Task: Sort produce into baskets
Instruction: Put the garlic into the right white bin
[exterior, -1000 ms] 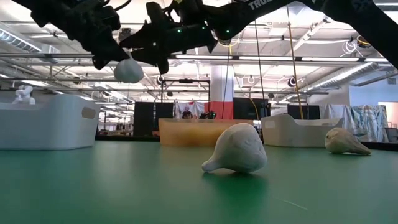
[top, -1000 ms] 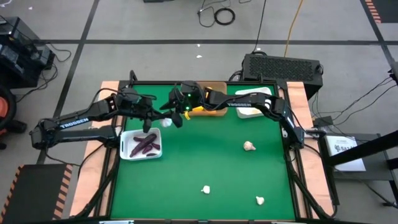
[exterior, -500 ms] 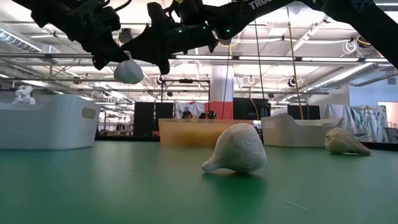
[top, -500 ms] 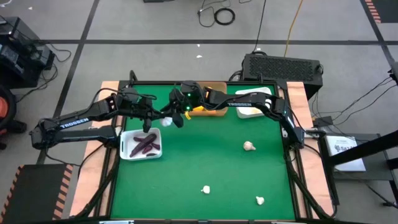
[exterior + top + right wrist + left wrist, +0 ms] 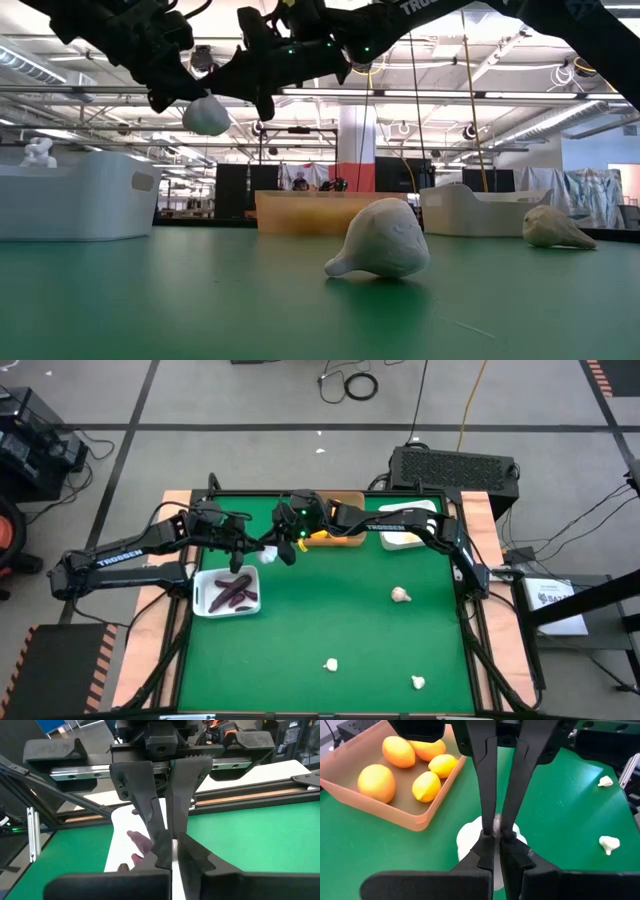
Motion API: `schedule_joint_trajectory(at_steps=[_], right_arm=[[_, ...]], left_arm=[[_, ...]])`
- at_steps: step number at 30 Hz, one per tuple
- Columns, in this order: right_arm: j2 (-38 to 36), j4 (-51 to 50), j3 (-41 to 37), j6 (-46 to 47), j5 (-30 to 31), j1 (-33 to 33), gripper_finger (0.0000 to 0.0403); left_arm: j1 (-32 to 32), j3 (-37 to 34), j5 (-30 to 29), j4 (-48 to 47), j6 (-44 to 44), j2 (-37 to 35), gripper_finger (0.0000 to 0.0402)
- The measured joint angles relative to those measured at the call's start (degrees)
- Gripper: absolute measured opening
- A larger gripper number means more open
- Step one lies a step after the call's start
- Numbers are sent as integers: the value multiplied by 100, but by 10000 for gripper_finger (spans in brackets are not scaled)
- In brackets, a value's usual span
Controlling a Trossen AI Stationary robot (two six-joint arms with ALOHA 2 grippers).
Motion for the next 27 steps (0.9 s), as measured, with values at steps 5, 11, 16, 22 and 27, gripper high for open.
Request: schedule_joint_trajectory(at_steps=[5, 11, 16, 22, 27], right_arm=[[0, -21, 0, 25, 0, -5, 4], [-68, -276, 0, 154, -16, -24, 1], [-246, -701, -2, 81, 68, -80, 1], [-528, -1704, -9, -150, 97, -101, 0], [-1014, -2779, -9, -424, 347, -159, 0]], left_arm=[[0, 0, -6, -4, -106, 0, 20], [-37, 8, 89, -208, -72, -2, 61], [-37, 9, -524, -254, -29, -118, 77], [-37, 9, -562, -384, 4, -238, 80], [-37, 9, -609, -822, -422, -245, 80]])
